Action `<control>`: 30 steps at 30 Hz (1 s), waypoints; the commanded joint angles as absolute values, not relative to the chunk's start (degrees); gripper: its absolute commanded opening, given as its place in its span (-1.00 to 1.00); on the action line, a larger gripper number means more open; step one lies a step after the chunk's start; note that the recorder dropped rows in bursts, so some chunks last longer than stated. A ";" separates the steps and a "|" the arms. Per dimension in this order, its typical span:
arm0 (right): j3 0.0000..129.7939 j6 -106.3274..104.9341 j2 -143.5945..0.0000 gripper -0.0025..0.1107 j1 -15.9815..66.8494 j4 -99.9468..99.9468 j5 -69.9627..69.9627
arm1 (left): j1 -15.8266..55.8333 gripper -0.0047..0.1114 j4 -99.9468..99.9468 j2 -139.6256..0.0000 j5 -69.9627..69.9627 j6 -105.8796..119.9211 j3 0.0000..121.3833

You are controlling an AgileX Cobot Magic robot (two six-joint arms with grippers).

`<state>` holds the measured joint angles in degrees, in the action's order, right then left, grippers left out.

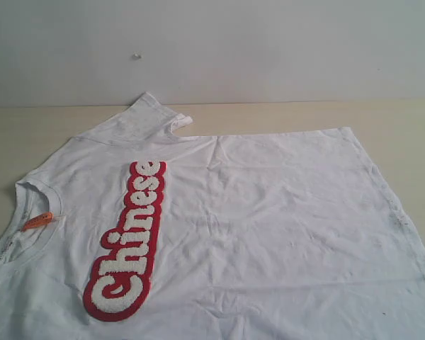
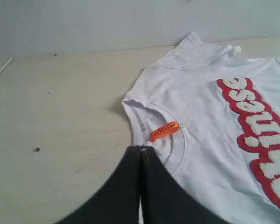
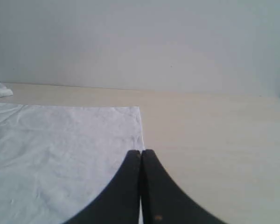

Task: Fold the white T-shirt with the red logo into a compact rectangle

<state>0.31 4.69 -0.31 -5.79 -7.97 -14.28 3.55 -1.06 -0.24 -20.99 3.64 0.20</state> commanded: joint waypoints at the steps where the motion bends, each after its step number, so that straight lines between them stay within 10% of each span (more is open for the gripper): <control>1: 0.00 2.44 0.00 -0.96 -6.02 -12.46 -11.89 | 3.85 -0.92 -8.21 0.00 -20.17 11.40 0.00; 19: 0.00 25.78 0.00 -0.96 -6.02 -5.11 18.23 | 3.95 -0.92 21.07 0.00 2.40 -1.16 0.00; 30: 9.32 30.75 0.00 -0.96 -6.02 -7.10 7.32 | 3.95 -0.92 27.43 0.00 -5.84 -7.72 4.51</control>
